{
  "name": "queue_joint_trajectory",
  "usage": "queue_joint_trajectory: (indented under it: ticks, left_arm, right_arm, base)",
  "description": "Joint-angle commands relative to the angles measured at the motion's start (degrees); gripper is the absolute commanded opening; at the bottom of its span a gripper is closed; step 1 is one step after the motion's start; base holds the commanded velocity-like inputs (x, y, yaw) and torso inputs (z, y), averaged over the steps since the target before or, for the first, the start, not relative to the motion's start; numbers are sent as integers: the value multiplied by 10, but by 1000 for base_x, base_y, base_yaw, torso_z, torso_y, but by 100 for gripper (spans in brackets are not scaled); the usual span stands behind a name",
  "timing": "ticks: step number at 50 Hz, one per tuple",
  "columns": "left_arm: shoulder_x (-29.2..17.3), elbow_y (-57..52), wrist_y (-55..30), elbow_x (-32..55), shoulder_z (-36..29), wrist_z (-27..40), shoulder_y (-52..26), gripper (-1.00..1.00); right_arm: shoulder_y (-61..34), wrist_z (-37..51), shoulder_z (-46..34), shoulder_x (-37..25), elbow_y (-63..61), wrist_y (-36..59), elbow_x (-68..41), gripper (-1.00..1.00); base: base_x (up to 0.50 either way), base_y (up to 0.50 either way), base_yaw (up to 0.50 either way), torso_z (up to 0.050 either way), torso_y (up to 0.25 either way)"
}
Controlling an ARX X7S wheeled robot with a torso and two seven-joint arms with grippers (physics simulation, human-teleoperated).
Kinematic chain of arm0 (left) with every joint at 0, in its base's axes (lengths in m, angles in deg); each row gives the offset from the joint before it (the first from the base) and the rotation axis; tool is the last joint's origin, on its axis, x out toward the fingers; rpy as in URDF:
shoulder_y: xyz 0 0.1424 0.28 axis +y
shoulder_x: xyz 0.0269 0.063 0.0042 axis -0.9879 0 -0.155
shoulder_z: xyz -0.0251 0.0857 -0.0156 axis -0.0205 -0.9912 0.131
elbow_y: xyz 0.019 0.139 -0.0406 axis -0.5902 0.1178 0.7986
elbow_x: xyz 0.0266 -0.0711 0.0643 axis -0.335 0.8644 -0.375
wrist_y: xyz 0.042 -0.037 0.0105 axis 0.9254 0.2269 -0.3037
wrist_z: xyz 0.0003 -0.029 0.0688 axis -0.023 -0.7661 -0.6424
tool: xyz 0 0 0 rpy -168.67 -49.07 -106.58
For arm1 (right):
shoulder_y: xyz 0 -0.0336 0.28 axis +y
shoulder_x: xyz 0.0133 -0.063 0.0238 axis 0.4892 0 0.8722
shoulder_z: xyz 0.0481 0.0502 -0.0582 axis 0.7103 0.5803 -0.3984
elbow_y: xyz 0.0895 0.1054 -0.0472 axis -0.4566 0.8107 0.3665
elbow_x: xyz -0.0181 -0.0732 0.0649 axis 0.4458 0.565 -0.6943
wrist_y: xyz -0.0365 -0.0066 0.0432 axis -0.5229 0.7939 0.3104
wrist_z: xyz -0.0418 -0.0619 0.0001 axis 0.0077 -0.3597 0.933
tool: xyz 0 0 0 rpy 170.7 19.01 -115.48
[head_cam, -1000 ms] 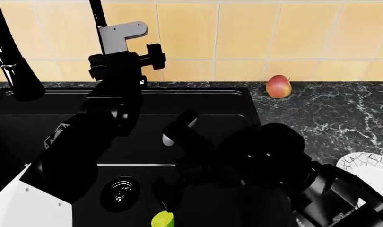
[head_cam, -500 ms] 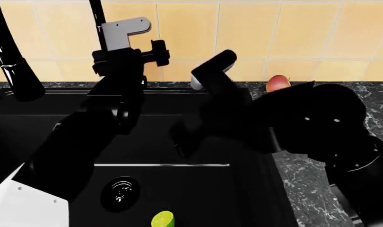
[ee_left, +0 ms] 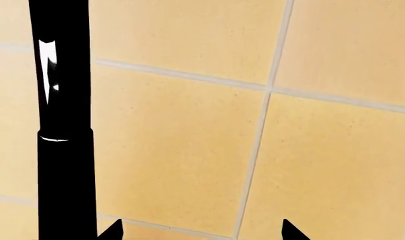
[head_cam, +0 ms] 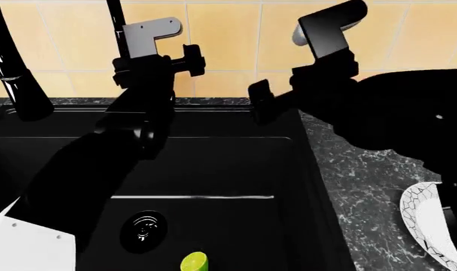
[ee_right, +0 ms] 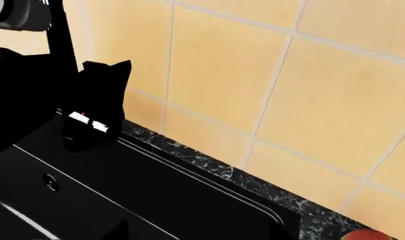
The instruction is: Pick the lime from the counter and place it in the sink. Then turn on the sink faucet.
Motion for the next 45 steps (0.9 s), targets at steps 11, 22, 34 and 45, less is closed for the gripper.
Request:
queue_joint_trajectory:
  ticks: [11, 22, 34, 45]
  left_arm:
    - [0, -6, -52, -167, 169, 11, 5, 100]
    - [0, 0, -51, -220, 228, 29, 15, 100]
    - [0, -1, -74, -244, 232, 41, 24, 100]
    - [0, -3, -113, -302, 259, 32, 33, 100]
  right_arm:
    - [16, 57, 65, -60, -16, -82, 43, 100]
    - [17, 50, 50, -71, -23, -105, 83, 100]
    - [36, 52, 56, -76, -24, -118, 82, 100]
    - [43, 51, 55, -78, -25, -122, 83, 100]
  base:
    - [0, 0, 0, 0, 0]
    - [0, 0, 0, 0, 0]
    - [0, 0, 0, 0, 0]
    - [0, 0, 0, 0, 0]
